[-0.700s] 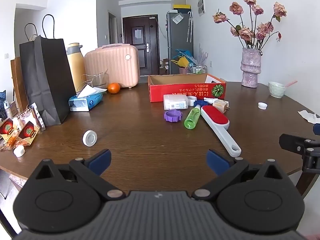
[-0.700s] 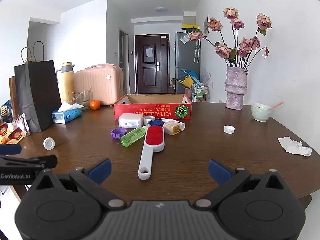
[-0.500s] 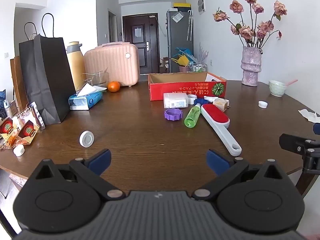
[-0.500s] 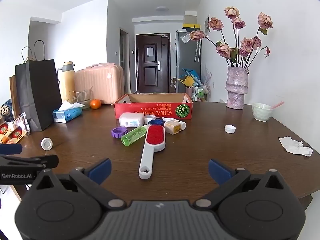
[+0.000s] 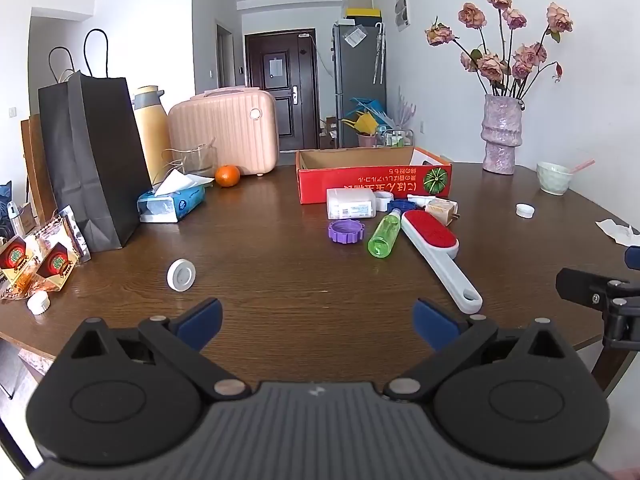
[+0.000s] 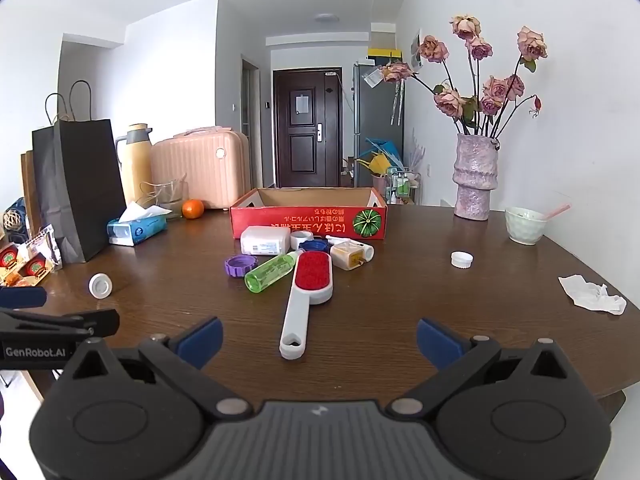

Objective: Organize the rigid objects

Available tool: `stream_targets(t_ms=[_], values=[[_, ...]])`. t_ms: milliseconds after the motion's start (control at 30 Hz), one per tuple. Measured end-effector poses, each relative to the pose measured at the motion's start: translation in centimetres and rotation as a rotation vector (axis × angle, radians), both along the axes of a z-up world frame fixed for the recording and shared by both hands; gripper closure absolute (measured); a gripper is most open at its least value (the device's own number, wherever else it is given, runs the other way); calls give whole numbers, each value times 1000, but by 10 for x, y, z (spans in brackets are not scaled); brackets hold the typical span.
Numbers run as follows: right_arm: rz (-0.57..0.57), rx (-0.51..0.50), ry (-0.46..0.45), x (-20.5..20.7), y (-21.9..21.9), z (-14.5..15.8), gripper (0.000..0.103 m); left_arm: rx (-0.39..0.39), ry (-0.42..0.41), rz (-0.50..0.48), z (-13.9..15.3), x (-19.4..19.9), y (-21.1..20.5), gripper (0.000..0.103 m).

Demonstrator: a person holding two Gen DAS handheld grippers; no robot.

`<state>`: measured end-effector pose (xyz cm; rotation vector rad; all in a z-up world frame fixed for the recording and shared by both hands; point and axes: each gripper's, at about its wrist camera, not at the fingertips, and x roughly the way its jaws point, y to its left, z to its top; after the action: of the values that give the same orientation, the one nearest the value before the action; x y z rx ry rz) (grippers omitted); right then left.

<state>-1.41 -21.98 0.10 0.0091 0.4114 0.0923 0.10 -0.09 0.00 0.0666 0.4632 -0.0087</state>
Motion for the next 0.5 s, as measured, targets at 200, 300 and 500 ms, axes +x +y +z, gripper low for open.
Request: stream_targets(t_ms=[200,300,500], values=[[1,0,1,0,0,0,0,-1,0,-1,0,0,0,0],[1,1,1,0,-1,2,0,1,-1,-1,0,0,0,0],[1,1,2,0,0,2,0,1,-2,-2,1,0,0,0]])
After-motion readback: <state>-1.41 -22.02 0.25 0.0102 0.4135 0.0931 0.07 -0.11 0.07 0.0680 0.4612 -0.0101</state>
